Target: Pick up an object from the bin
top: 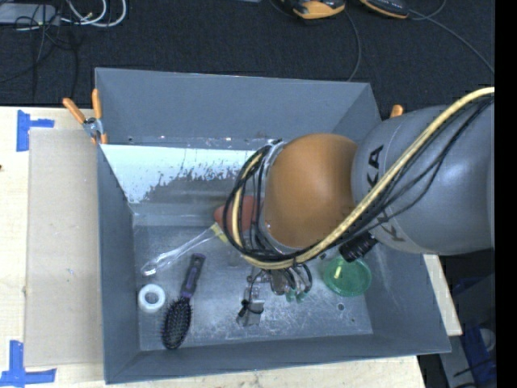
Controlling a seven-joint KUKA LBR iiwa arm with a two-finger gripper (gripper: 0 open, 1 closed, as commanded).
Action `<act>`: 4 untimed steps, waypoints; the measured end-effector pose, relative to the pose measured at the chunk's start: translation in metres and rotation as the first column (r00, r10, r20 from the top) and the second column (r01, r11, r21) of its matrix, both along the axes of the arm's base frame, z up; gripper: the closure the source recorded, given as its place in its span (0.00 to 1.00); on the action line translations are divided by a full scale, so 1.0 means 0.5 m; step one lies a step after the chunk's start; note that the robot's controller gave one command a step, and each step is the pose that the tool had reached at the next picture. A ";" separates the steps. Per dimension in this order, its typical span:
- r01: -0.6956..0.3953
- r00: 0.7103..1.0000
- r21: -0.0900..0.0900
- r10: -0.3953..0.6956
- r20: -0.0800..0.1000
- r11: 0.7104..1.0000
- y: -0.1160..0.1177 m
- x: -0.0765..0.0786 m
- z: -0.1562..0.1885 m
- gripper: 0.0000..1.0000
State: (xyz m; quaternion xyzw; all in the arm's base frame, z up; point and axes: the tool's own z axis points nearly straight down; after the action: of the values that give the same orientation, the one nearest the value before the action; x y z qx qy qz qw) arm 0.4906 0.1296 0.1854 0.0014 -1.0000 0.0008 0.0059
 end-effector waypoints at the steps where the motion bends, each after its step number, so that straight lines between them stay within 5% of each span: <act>1: 0.004 1.000 0.001 -0.004 0.008 1.000 -0.001 0.004 0.008 0.00; 2: -0.129 0.991 0.002 0.129 0.014 0.992 0.032 0.045 -0.049 0.00; 3: -0.529 0.849 0.005 0.529 0.006 0.849 0.078 0.075 -0.089 0.00; 4: -0.686 0.728 0.002 0.686 0.016 0.728 0.143 0.148 -0.128 0.00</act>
Offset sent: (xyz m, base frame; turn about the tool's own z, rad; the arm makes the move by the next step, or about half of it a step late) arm 0.0676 0.0621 -0.1154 -0.4748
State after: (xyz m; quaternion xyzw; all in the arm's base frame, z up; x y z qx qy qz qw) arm 0.5647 0.2012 0.1217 0.3703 -0.9289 -0.0010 -0.0021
